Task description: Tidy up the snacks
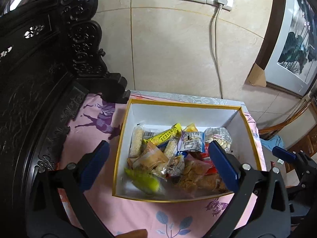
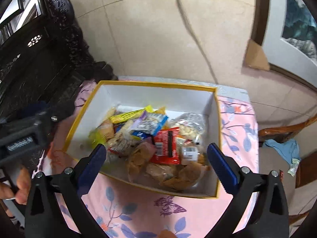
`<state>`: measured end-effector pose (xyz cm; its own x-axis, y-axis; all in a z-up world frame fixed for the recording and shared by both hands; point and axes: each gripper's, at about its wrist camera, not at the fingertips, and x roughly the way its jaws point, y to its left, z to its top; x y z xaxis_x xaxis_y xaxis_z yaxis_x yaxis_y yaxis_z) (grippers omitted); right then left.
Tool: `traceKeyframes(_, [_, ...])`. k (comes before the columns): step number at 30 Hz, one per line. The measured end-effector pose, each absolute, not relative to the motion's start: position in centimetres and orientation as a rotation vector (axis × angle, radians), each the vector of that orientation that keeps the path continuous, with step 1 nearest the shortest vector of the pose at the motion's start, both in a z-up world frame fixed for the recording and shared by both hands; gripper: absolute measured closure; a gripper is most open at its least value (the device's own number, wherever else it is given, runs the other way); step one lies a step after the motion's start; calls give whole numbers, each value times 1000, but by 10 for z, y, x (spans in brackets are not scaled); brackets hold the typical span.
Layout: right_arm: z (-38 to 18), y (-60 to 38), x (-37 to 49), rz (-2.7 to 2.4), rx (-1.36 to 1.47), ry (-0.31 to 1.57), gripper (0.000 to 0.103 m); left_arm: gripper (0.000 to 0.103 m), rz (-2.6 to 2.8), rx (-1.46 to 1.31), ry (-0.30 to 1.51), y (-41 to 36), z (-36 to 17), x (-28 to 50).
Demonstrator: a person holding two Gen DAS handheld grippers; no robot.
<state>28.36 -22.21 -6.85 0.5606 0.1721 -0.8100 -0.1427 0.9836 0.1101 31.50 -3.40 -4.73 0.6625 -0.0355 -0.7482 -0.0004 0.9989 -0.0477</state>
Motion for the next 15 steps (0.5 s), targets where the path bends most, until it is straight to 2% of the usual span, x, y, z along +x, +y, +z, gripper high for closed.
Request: traceKeyframes(15, [-58,-221,260,176,12,955,1,2,-22,-47,815,-30,-29,285])
